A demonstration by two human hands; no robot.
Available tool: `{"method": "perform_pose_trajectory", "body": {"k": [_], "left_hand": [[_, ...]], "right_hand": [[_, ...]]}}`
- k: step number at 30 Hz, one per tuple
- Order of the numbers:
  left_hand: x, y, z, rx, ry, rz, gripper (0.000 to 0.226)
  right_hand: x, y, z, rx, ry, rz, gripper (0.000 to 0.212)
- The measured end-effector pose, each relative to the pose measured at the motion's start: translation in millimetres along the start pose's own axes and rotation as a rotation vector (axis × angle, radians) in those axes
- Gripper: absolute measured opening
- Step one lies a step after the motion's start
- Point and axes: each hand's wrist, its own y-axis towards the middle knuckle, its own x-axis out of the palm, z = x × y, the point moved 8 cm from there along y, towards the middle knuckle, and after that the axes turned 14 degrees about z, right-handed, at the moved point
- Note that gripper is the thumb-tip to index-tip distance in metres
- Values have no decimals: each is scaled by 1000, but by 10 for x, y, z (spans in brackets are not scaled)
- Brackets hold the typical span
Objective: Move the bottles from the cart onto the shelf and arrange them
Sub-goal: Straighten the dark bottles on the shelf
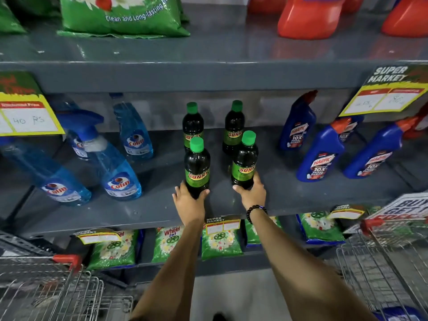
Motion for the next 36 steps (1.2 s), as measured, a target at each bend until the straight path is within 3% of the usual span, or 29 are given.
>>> {"method": "perform_pose_trajectory", "body": {"k": [5,14,36], "left_hand": [[26,-4,-27,-45,-18,-3,68],[60,33,-36,-74,-13,1,65],[74,45,-16,-34,59,26,65]], "right_hand": [[-16,5,-3,15,22,71,69],[-20,6,-23,3,-39,30,77],[-21,3,-54,-36,-105,43,71]]}}
